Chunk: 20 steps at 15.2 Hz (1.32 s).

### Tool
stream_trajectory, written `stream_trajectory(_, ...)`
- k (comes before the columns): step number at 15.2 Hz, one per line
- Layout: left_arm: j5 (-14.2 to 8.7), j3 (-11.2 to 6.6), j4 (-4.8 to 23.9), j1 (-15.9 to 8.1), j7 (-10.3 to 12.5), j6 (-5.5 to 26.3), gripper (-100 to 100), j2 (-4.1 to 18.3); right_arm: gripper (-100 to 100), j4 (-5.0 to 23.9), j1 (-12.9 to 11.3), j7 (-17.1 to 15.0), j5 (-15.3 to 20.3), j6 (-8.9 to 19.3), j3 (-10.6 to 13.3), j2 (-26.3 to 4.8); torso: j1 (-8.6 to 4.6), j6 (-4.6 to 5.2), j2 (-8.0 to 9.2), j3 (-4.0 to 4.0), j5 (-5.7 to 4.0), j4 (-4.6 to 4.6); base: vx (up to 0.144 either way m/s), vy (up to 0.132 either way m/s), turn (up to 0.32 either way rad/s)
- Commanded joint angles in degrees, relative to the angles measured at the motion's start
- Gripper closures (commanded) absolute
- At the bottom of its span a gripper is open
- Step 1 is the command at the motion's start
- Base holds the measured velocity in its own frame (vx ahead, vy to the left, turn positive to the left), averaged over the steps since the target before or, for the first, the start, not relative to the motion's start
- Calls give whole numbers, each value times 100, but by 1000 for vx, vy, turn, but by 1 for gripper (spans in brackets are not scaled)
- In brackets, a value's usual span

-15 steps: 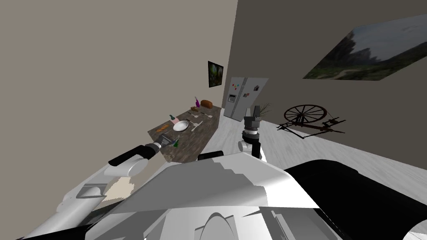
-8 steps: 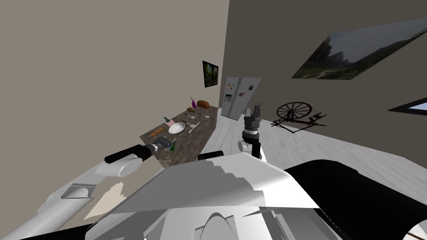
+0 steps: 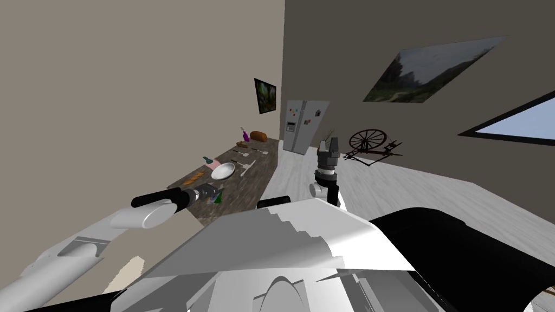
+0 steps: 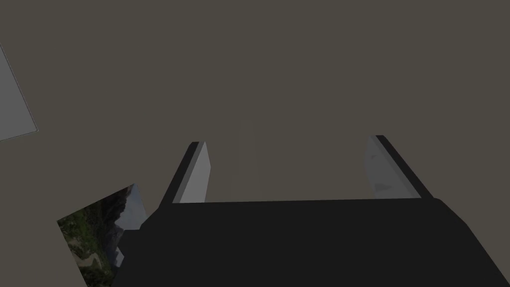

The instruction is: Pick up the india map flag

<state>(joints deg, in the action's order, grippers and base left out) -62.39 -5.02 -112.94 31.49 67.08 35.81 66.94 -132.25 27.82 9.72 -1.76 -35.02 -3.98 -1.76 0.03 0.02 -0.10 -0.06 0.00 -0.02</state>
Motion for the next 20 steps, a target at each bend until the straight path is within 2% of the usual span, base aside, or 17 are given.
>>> stream_trajectory(1,-82,-2,29,2,176,155,-100,64,0,0,0,0,0,0,0,0,0,0,0,0,0,0,11,8,-57)
stream_trajectory(2,-288,-10,108,22,377,368,-100,236,0,0,0,0,0,0,0,0,0,-4,2,1,0,0,11,3,-117)
stream_trajectory(3,-288,-10,108,22,409,377,-100,236,0,0,0,0,0,0,0,0,-1,0,3,2,0,1,11,5,-142)
stream_trajectory(4,-468,-14,183,44,585,560,-100,396,0,0,0,0,0,0,0,0,-2,-1,4,2,0,1,12,7,-187)
stream_trajectory(5,-482,-14,183,44,629,588,-100,396,0,0,0,0,0,0,0,0,-1,1,3,2,-1,1,12,10,-161)
stream_trajectory(6,-663,-15,252,66,795,774,-100,543,0,0,0,0,0,0,0,0,-1,-1,3,2,0,1,10,11,-164)
stream_trajectory(7,-663,-15,252,66,833,787,-100,543,0,0,0,0,0,0,0,0,0,0,4,2,0,1,12,13,-125)
stream_trajectory(8,-831,-12,316,90,1000,971,-100,677,0,0,0,0,0,0,0,0,0,-2,4,2,0,1,14,11,-139)
stream_trajectory(9,-831,-12,316,90,1021,971,-100,677,0,0,0,0,0,0,0,0,1,-1,3,2,0,1,14,11,-122)
stream_trajectory(10,-984,-5,374,114,1179,1140,-100,797,0,0,0,0,0,0,0,0,0,-2,3,2,0,1,13,8,-154)
stream_trajectory(11,-984,-5,374,114,1192,1140,-100,797,0,0,0,0,0,0,0,0,-1,-1,3,2,0,1,11,9,-125)
stream_trajectory(12,-1120,5,426,137,1344,1292,-100,902,0,0,0,0,0,0,0,0,-1,-2,4,2,0,1,10,8,-113)
stream_trajectory(13,-1120,5,426,137,1344,1292,-100,902,0,0,0,0,0,0,0,0,-1,-2,4,2,0,1,8,8,-89)
stream_trajectory(15,-1340,32,509,180,1587,1540,-100,1067,0,0,0,0,0,0,0,0,-2,-2,5,3,0,1,11,7,-152)
stream_trajectory(16,-1340,32,509,180,1587,1540,-100,1067,0,0,0,0,0,0,0,0,-2,0,4,2,-1,1,12,10,-112)
stream_trajectory(19,-1542,78,585,232,1807,1776,-100,1211,0,0,0,0,0,0,0,0,-1,-2,2,2,0,1,17,10,-111)
stream_trajectory(20,-1459,58,548,218,1732,1677,-100,1158,0,0,0,0,0,0,0,0,-1,-1,1,1,0,0,12,8,-56)
